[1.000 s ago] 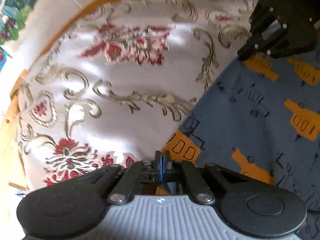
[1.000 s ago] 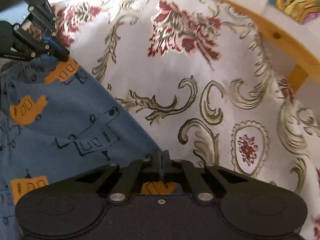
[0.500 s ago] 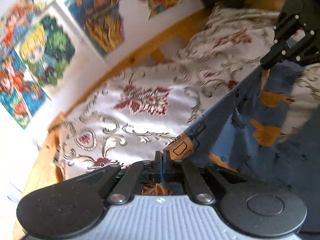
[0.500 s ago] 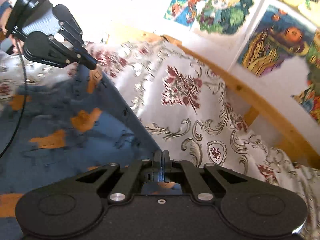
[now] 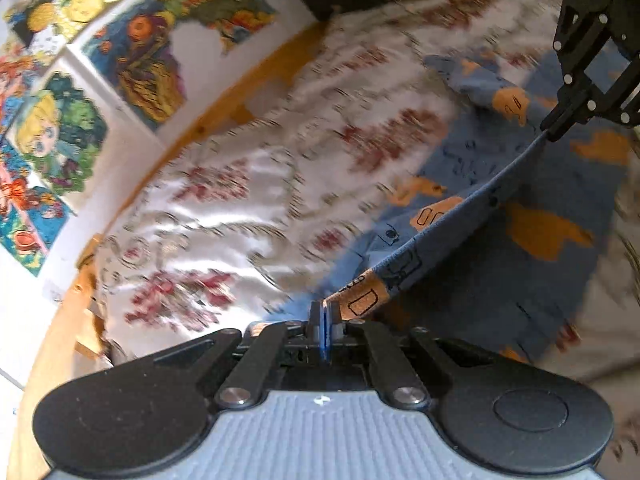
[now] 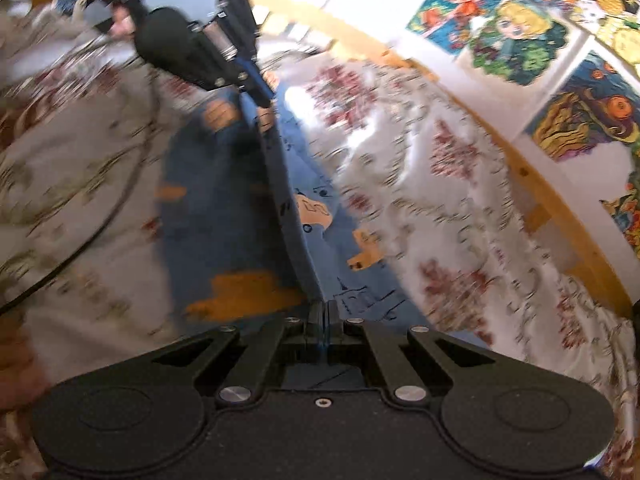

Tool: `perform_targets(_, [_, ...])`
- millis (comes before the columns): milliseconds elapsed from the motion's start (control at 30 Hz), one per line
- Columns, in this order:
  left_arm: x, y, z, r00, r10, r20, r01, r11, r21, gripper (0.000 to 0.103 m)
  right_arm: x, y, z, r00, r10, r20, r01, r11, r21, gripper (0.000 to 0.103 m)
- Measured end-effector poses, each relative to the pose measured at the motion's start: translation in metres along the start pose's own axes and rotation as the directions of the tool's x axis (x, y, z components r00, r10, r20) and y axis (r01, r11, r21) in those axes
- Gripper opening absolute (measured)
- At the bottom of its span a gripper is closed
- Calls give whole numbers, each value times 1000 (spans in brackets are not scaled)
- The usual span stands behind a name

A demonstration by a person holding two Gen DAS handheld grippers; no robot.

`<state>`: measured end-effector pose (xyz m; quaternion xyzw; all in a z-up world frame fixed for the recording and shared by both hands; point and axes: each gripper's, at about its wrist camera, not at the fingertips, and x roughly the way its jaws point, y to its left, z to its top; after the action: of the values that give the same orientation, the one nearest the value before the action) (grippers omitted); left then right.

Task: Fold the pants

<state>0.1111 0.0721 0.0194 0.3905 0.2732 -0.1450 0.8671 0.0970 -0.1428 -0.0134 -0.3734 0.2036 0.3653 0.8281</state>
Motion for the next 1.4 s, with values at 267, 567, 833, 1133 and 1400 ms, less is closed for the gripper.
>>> perform_targets(267, [9, -33, -30, 998, -3, -69, 5, 1000, 21, 4, 16, 30, -18, 999, -32, -16, 33, 998, 45, 0])
perform_targets(567, [8, -42, -29, 998, 41, -55, -35, 993, 116, 47, 19, 35, -26, 996, -90, 0, 90, 995, -42, 39])
perform_targets(833, [18, -48, -32, 995, 44, -86, -27, 981, 190, 24, 27, 36, -28, 994, -110, 4, 110, 992, -62, 1])
perform_targets(1133, [16, -56, -27, 983, 183, 0, -167, 899, 406, 2, 19, 32, -22, 994, -105, 2, 105, 994, -1, 0])
perform_targets(1400, [10, -66, -48, 963, 236, 132, -266, 733, 627, 2, 4, 52, -8, 996, -79, -44, 78, 996, -34, 0])
